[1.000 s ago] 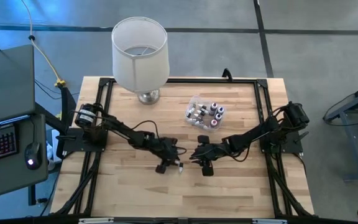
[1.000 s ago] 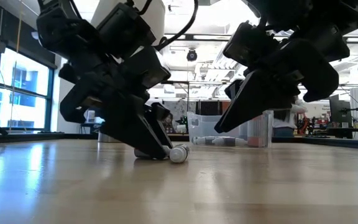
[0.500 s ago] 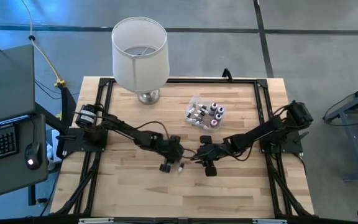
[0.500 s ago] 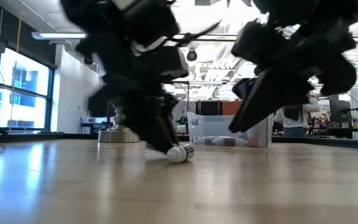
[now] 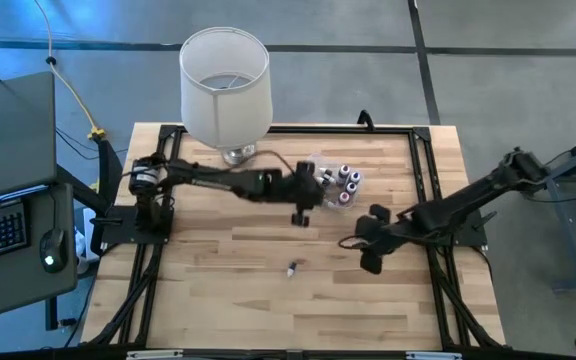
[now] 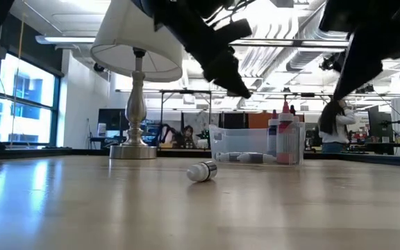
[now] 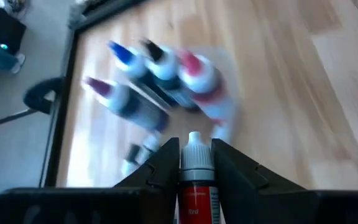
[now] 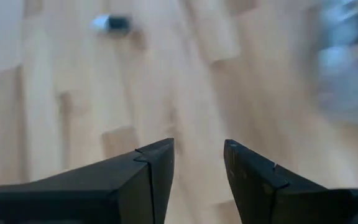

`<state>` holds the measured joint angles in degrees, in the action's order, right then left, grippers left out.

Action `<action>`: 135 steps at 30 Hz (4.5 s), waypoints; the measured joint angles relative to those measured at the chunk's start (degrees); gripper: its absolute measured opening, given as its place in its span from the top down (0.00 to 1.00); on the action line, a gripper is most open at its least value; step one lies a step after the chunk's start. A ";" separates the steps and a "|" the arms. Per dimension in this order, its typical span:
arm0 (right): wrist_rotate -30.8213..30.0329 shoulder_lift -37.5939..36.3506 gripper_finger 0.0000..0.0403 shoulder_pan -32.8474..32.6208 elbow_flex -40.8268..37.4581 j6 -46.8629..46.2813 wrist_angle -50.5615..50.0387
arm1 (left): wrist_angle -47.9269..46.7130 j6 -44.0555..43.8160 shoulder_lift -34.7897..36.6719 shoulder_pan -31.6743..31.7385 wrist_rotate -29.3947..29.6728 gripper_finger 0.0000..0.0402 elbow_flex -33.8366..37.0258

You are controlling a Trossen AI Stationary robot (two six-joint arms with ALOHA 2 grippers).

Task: Pick & Place food coloring
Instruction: Put the small red food coloring bottle into the transparent bin, then put the small blue food coloring bottle into the transparent bin

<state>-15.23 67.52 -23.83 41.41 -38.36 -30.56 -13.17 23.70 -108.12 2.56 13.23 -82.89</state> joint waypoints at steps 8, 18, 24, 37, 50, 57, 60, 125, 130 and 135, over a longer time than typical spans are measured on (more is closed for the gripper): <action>-13.39 -4.74 0.67 -4.46 0.00 -0.19 -2.45 | 5.80 -6.75 -3.80 8.76 -10.68 0.79 -0.31; -13.45 -4.50 0.67 -5.20 0.00 -0.18 -2.09 | 9.83 -13.62 -10.59 11.19 -14.04 0.79 -0.48; -16.09 -4.50 0.67 -5.16 0.00 -0.18 -0.83 | 9.34 -14.58 -10.38 11.30 -16.22 0.71 -3.03; -8.94 -1.85 0.67 -3.63 -9.13 6.84 19.99 | -30.51 -19.78 -7.41 10.93 -23.17 0.56 -22.58; 2.47 9.99 0.67 2.82 -14.03 26.83 55.82 | -45.32 -16.49 13.66 0.95 -21.57 0.56 -13.13; 2.69 17.97 0.67 2.84 -13.03 30.57 65.85 | -28.01 -20.88 32.03 -3.01 -19.16 0.56 17.05; 2.56 20.51 0.67 2.84 -10.56 35.12 67.45 | -9.93 -22.08 39.28 -3.84 -21.99 0.56 32.27; 6.79 46.24 0.83 13.03 8.30 37.77 69.67 | 26.63 -28.59 36.22 -3.73 -28.56 0.56 56.76; -14.24 35.26 0.79 15.30 8.31 44.18 60.80 | 26.67 -28.72 36.22 -3.72 -28.57 0.56 56.76; -24.14 24.25 0.78 21.71 8.52 43.62 43.20 | 26.52 -28.74 36.22 -3.73 -28.74 0.56 56.76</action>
<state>-39.37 91.78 -2.12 49.93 5.26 12.63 13.34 -5.04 -71.90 -1.17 -15.51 -26.13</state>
